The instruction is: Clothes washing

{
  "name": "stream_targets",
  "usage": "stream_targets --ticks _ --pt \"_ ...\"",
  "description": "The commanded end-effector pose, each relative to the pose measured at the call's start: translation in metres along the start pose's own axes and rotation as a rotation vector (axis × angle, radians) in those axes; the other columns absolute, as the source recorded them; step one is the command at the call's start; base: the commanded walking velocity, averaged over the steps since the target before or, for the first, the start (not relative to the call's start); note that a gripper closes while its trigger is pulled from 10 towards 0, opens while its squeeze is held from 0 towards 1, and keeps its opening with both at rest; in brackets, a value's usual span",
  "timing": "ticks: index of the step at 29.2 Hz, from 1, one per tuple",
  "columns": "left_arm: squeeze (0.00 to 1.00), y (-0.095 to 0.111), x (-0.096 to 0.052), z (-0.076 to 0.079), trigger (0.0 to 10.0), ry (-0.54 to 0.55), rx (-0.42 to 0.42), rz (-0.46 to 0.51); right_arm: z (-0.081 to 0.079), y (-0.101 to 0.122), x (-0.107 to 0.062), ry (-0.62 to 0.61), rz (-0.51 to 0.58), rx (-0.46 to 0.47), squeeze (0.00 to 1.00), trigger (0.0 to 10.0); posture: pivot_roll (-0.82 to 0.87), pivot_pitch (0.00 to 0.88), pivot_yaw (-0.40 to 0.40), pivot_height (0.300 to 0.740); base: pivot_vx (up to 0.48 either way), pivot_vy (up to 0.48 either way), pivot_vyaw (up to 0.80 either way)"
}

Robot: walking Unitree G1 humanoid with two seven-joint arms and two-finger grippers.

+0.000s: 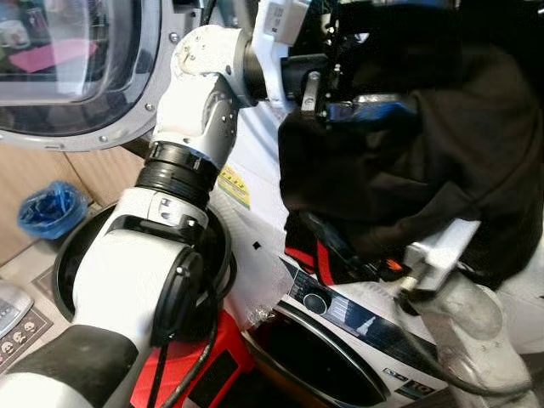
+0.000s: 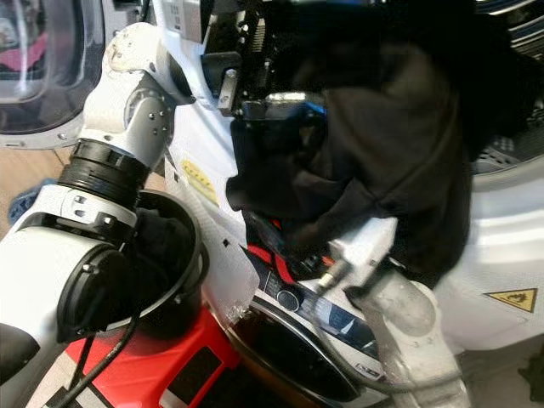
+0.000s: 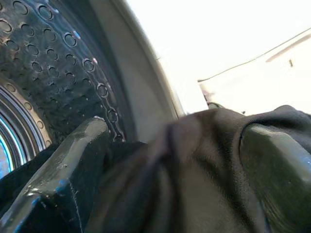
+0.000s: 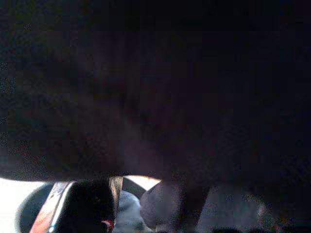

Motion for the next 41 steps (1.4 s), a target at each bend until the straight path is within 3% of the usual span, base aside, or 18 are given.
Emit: stream_targets --ticks 1,6,9,16,18,19,20,21,22,24,26,30,31,33,34,36,39,41 --pt "0.91 0.006 0.006 0.0 10.0 -0.021 0.023 -0.003 0.005 0.019 -0.002 -0.004 0.063 0.003 0.0 10.0 0.04 0.109 -0.019 0.74 0.0 0.0 0.0" --pt "0.91 0.008 0.005 0.001 10.0 -0.02 0.03 0.003 0.027 0.017 0.006 -0.054 0.004 -0.137 0.0 10.0 0.04 0.104 -0.013 0.74 0.0 0.0 0.0" --pt "0.91 0.008 0.004 0.002 10.0 -0.021 0.032 0.004 0.035 0.02 0.01 -0.077 0.003 -0.165 0.0 10.0 0.05 0.105 -0.012 0.74 0.0 0.0 0.0" --pt "0.91 0.01 0.002 0.017 10.0 -0.051 0.021 0.028 0.064 0.036 0.041 -0.157 0.062 -0.331 0.0 10.0 0.06 0.115 -0.024 0.74 0.0 0.0 0.0" --pt "0.84 0.013 0.0 0.019 10.0 -0.067 0.011 0.035 0.07 0.042 0.047 -0.175 0.088 -0.36 0.0 10.0 0.07 0.115 -0.025 0.74 0.0 0.0 0.0" --pt "0.75 0.017 -0.004 0.017 10.0 -0.066 0.003 0.044 0.075 0.047 0.05 -0.187 0.106 -0.371 0.0 10.0 0.07 0.115 -0.025 0.74 0.0 0.0 0.0" --pt "0.75 0.018 -0.005 0.016 10.0 -0.064 0.001 0.046 0.076 0.047 0.051 -0.189 0.11 -0.373 0.0 10.0 0.07 0.115 -0.025 0.74 0.0 0.0 0.0" --pt "0.65 0.021 -0.008 0.015 10.0 -0.064 -0.008 0.053 0.078 0.05 0.052 -0.194 0.121 -0.383 0.0 10.0 0.07 0.116 -0.025 0.74 0.0 0.0 0.0" --pt "0.65 0.023 -0.009 0.014 10.0 -0.064 -0.015 0.059 0.079 0.052 0.053 -0.197 0.129 -0.389 0.0 10.0 0.07 0.116 -0.025 0.74 0.0 0.0 0.0" --pt "0.49 0.026 -0.016 0.013 10.0 -0.052 -0.042 0.059 0.085 0.068 0.059 -0.201 0.189 -0.409 0.0 10.0 0.08 0.118 -0.028 0.74 0.0 0.0 0.0" --pt "0.44 0.023 -0.019 0.015 10.0 -0.02 -0.061 0.064 0.091 0.078 0.062 -0.212 0.223 -0.426 0.0 10.0 0.08 0.118 -0.028 0.74 0.0 0.0 0.0" --pt "0.43 0.02 -0.025 0.018 10.0 0.012 -0.093 0.074 0.102 0.085 0.066 -0.235 0.241 -0.467 0.0 10.0 0.07 0.116 -0.032 0.74 0.0 0.0 0.0" --pt "0.0 0.026 -0.034 0.019 10.0 0.027 -0.125 0.111 0.109 0.085 0.068 -0.25 0.238 -0.484 0.0 10.0 0.08 0.118 -0.034 0.74 0.0 0.0 0.0" --pt "0.0 0.032 -0.041 0.02 10.0 0.03 -0.142 0.138 0.113 0.084 0.069 -0.258 0.234 -0.492 0.0 10.0 0.08 0.118 -0.034 0.74 0.0 0.0 0.0" --pt "0.0 0.052 -0.048 0.021 10.0 0.024 -0.164 0.234 0.114 0.082 0.069 -0.258 0.227 -0.492 0.0 10.0 0.09 0.124 -0.043 0.74 0.0 0.0 0.0" --pt "0.0 0.075 -0.053 0.03 10.0 -0.003 -0.158 0.322 0.116 0.079 0.068 -0.262 0.224 -0.481 0.0 10.0 0.09 0.125 -0.045 0.74 0.0 0.0 0.0" --pt "0.0 0.084 -0.057 0.044 10.0 -0.015 -0.132 0.316 0.115 0.074 0.069 -0.265 0.222 -0.469 0.0 10.0 0.1 0.125 -0.048 0.74 0.0 0.0 0.0" --pt "0.0 0.079 -0.057 0.046 10.0 -0.01 -0.136 0.276 0.116 0.073 0.07 -0.266 0.224 -0.466 0.0 10.0 0.09 0.124 -0.045 0.74 0.0 0.0 0.0"
Point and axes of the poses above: a point about 5 cm out from each wrist's last joint towards the gripper, its own x axis pointing out of the wrist towards the gripper, its own y axis along the axis of the wrist's last joint, z = x × y, the point moved 4 cm from there along x, pointing out of the wrist towards the gripper, and after that the axes turned 7 degrees about -x, right-handed, at the moved point
